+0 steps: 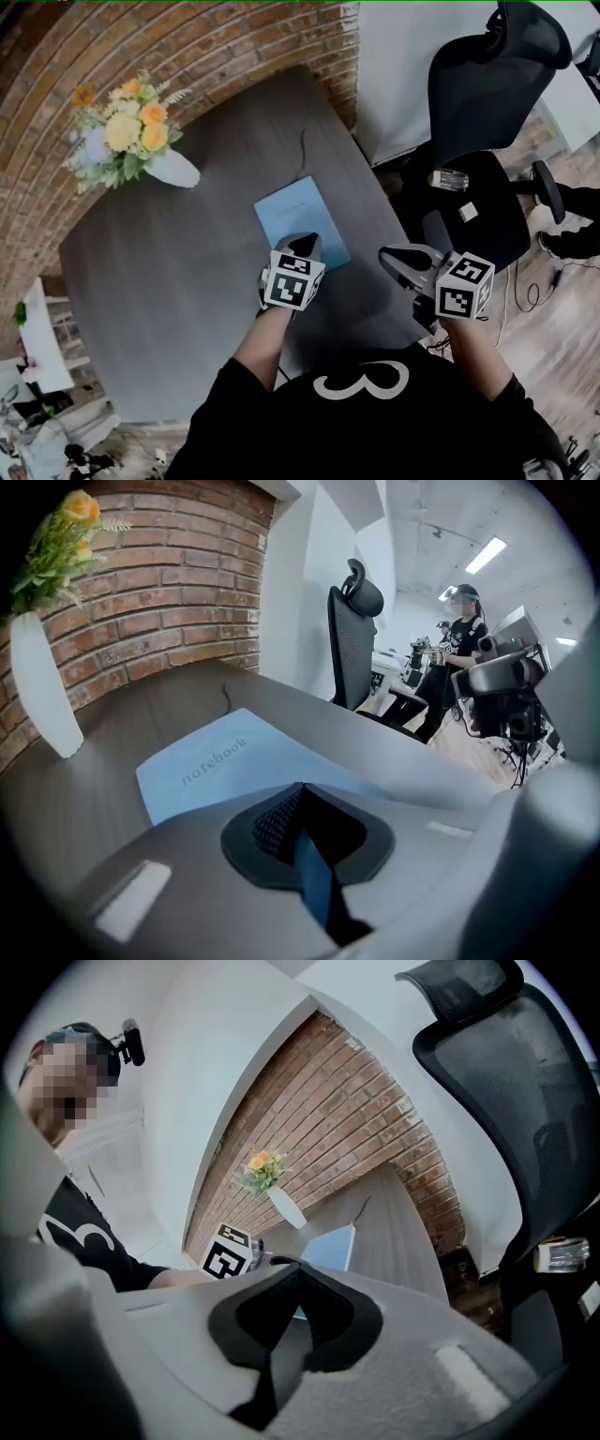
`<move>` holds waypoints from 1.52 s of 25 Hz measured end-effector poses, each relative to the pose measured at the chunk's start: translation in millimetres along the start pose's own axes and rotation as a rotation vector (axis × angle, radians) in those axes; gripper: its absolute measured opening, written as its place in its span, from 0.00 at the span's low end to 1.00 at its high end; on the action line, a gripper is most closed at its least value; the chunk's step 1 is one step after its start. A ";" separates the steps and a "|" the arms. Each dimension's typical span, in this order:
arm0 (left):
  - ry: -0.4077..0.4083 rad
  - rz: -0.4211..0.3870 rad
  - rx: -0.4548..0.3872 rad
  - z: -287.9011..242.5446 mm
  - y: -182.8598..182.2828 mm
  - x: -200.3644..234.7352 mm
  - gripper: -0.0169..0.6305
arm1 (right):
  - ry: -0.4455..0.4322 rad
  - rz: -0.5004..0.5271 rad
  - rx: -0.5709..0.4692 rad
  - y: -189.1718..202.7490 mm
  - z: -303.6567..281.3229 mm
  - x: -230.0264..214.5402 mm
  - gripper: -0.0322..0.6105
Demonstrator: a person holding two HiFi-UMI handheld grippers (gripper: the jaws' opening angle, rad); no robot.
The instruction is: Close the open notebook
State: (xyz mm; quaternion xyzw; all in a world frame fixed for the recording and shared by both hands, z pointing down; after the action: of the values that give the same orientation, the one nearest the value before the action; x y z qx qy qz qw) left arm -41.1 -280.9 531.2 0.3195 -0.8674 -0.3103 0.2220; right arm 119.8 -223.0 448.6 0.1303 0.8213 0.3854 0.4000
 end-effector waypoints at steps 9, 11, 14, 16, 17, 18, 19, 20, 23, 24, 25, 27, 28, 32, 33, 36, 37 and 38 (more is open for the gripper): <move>0.028 0.063 -0.061 11.8 -6.3 1.2 0.05 | -0.016 0.033 -0.002 -2.7 -2.8 15.4 0.05; 0.026 0.068 -0.113 23.7 -13.8 -1.0 0.05 | -0.018 0.043 -0.006 -3.3 -1.3 20.7 0.05; 0.036 0.063 -0.198 46.9 -25.3 -9.9 0.05 | -0.022 0.062 -0.021 -5.4 2.6 30.8 0.05; 0.047 0.059 -0.252 64.8 -30.5 -18.2 0.05 | -0.028 0.079 -0.033 -6.5 4.9 39.9 0.05; 0.053 0.056 -0.277 74.4 -32.0 -22.9 0.05 | -0.031 0.087 -0.038 -6.6 5.8 45.1 0.05; 0.057 0.053 -0.301 84.3 -32.7 -28.0 0.05 | -0.036 0.095 -0.042 -6.4 6.8 50.5 0.05; 0.061 0.051 -0.323 94.0 -32.8 -33.4 0.05 | -0.042 0.104 -0.046 -6.1 8.0 56.1 0.05; 0.065 0.052 -0.343 103.7 -32.2 -38.9 0.05 | -0.048 0.112 -0.050 -5.9 9.3 61.9 0.05; 0.080 0.069 -0.395 131.0 -26.5 -55.2 0.05 | -0.068 0.134 -0.063 -4.6 13.3 79.7 0.05; 0.085 0.080 -0.411 139.3 -23.3 -60.1 0.05 | -0.076 0.141 -0.067 -4.1 14.3 86.0 0.05; 0.090 0.092 -0.427 147.3 -19.5 -64.9 0.05 | -0.086 0.149 -0.071 -3.4 15.0 92.6 0.05; 0.094 0.115 -0.453 162.1 -10.6 -73.6 0.05 | -0.104 0.167 -0.077 -1.7 16.5 106.3 0.05; 0.094 0.125 -0.464 169.2 -6.0 -77.4 0.05 | -0.112 0.178 -0.079 -1.0 17.2 113.5 0.05; 0.101 0.167 -0.515 195.4 10.7 -90.2 0.05 | -0.139 0.223 -0.091 0.9 22.0 141.3 0.05; 0.106 0.178 -0.528 201.2 14.7 -93.6 0.05 | -0.150 0.231 -0.098 2.3 23.4 147.4 0.05; 0.110 0.199 -0.566 217.8 23.8 -102.3 0.05 | -0.177 0.252 -0.107 7.3 27.5 165.0 0.05; 0.110 0.200 -0.578 222.7 25.1 -104.6 0.05 | -0.182 0.258 -0.109 8.4 28.7 170.0 0.05; 0.110 0.200 -0.589 227.0 26.0 -106.7 0.05 | -0.187 0.263 -0.112 9.6 29.9 174.3 0.05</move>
State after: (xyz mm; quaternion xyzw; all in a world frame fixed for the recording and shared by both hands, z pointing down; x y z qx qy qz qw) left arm -110.0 -101.4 368.1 0.1707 -0.7540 -0.5071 0.3811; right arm 28.9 -109.8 347.2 0.2495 0.7336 0.4656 0.4276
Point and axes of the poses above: the fingertips, and each gripper's own axes: z backward along the fingers, x to its left, y out of its underside, the point moved 4 cm from there along z, backward along the fingers, and after that the axes turned 8 degrees about y, right-handed, at the moved point
